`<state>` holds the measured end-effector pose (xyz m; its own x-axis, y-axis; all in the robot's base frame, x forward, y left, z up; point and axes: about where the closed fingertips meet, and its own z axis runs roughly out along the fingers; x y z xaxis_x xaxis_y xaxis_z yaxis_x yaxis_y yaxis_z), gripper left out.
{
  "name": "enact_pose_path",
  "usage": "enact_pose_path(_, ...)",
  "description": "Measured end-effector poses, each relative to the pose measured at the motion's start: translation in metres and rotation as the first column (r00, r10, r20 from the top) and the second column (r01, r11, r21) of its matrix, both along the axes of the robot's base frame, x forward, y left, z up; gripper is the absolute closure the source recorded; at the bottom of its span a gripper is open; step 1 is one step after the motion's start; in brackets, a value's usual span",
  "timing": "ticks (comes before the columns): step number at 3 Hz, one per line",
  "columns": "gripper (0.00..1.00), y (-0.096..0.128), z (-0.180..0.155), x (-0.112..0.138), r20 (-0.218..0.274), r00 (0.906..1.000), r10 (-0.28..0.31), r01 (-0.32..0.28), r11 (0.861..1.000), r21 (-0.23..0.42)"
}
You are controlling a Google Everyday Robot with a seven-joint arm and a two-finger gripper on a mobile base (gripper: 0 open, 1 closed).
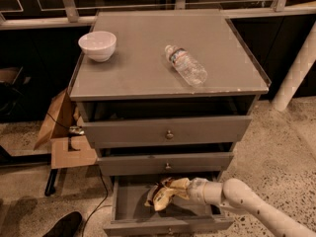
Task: Place brown chip bag into bottom drawer
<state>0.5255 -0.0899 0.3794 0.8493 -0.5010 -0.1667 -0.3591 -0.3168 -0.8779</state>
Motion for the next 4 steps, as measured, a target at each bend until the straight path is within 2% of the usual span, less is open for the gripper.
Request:
enact_pose_path(3, 1.00, 0.038, -0.065, 0.036, 0.001, 0.9959, 0.090, -0.090, 0.991, 0.098)
enact_pose_path(4, 1.00, 0.031, -0.083, 0.047, 0.003, 0.9956, 0.094, -0.093, 0.993, 0.067)
